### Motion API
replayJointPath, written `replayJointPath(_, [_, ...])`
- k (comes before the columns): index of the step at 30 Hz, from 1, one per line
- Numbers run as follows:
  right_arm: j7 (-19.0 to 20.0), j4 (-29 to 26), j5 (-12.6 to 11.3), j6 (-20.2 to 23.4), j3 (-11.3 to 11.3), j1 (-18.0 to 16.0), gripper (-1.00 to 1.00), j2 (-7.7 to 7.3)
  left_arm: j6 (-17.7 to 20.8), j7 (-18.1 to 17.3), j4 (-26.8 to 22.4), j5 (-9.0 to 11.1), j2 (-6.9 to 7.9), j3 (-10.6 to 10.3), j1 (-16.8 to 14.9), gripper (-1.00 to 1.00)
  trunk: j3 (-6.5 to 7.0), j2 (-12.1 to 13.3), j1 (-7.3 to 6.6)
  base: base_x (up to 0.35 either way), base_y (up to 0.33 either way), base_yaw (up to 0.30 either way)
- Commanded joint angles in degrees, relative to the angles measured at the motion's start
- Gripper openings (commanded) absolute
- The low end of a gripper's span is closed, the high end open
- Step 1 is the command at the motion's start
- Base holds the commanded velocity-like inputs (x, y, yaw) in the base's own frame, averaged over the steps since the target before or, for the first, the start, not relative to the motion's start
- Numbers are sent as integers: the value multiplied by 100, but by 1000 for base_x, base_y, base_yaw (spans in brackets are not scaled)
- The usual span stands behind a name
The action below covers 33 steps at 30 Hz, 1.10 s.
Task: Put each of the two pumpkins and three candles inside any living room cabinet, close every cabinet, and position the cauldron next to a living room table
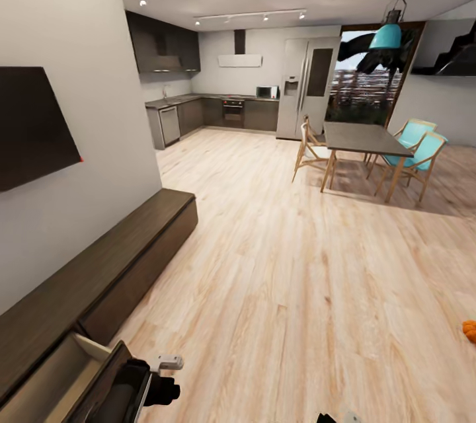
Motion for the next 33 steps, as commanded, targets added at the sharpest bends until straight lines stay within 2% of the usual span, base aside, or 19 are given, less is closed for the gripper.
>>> replayJointPath(1, [2,0,0,0,-13,-1,100,0,0,0,0,1,0,0,-1,100,0,0,0,0,0,-288])
replayJointPath(15, [7,0,0,-3,-33,0,100,0,-96,-10,0,1,13,-13,2,100,0,0,0,26,0,-288])
replayJointPath(21, [7,0,9,-37,-27,1,100,0,-118,-17,0,0,25,-9,-3,100,-2,0,0,290,0,-244])
replayJointPath(33, [24,0,9,-53,-26,0,100,5,-248,-6,0,-7,26,-23,0,100,-5,0,0,332,0,-23])
